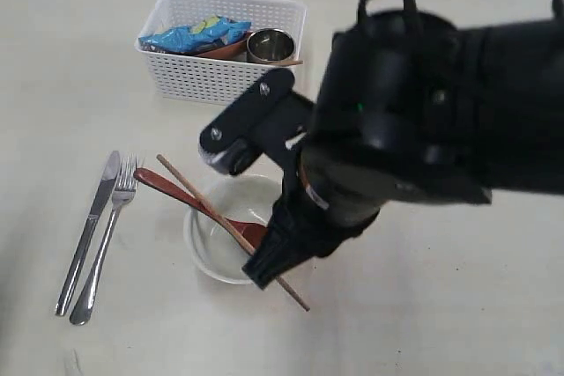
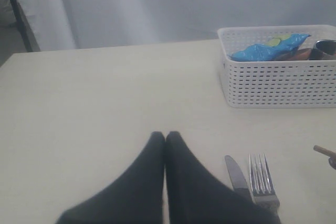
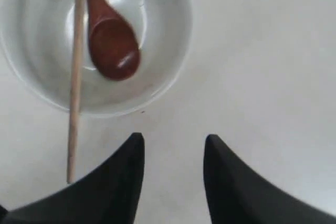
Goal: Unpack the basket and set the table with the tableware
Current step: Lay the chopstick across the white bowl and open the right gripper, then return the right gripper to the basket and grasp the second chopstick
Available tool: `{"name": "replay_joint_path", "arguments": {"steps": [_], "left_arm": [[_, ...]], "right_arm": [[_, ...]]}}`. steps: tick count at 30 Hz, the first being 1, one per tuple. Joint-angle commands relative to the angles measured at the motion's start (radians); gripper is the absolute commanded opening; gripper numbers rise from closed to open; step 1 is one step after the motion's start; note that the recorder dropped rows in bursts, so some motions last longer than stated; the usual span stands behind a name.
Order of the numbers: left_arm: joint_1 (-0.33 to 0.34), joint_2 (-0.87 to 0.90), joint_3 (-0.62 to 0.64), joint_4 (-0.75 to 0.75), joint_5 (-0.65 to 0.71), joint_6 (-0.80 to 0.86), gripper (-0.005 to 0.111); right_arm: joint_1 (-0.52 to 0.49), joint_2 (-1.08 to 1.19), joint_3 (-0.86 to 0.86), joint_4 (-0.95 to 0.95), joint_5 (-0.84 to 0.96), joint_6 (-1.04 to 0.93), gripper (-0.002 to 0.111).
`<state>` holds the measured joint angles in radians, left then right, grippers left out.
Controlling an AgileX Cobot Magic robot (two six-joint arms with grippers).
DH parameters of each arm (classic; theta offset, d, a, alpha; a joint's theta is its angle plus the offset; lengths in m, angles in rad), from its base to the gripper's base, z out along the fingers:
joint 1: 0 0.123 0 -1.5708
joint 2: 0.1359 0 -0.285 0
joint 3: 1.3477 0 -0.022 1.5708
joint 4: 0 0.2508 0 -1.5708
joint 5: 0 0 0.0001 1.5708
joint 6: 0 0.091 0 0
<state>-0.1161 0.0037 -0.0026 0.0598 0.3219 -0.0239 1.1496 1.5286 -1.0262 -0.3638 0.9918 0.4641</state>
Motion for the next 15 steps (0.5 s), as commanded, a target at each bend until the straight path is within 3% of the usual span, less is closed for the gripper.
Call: {"name": "replay_joint_path", "arguments": {"steps": [1,6,11,15], "left_arm": [[0.002,-0.004,0.003,-0.006,-0.002,0.002,0.000],[0.002,-0.004,0.003,-0.006,-0.002,0.002,0.000],[0.002,-0.004,0.003,-0.006,-0.002,0.002,0.000],[0.002,-0.004,0.003,-0.006,-0.002,0.002,0.000]], "right_arm": [[-0.065,0.002,-0.175,-0.074,0.120,-0.070,0.037],[-0.227,0.067,-0.370,-0.044,0.110,-0.252,0.037],[-0.367,0.224,-0.557,0.209,0.164,-0.464,0.037],[-0.437,0.371,-0.723,0.242,0.229,-0.540,0.037]]}}
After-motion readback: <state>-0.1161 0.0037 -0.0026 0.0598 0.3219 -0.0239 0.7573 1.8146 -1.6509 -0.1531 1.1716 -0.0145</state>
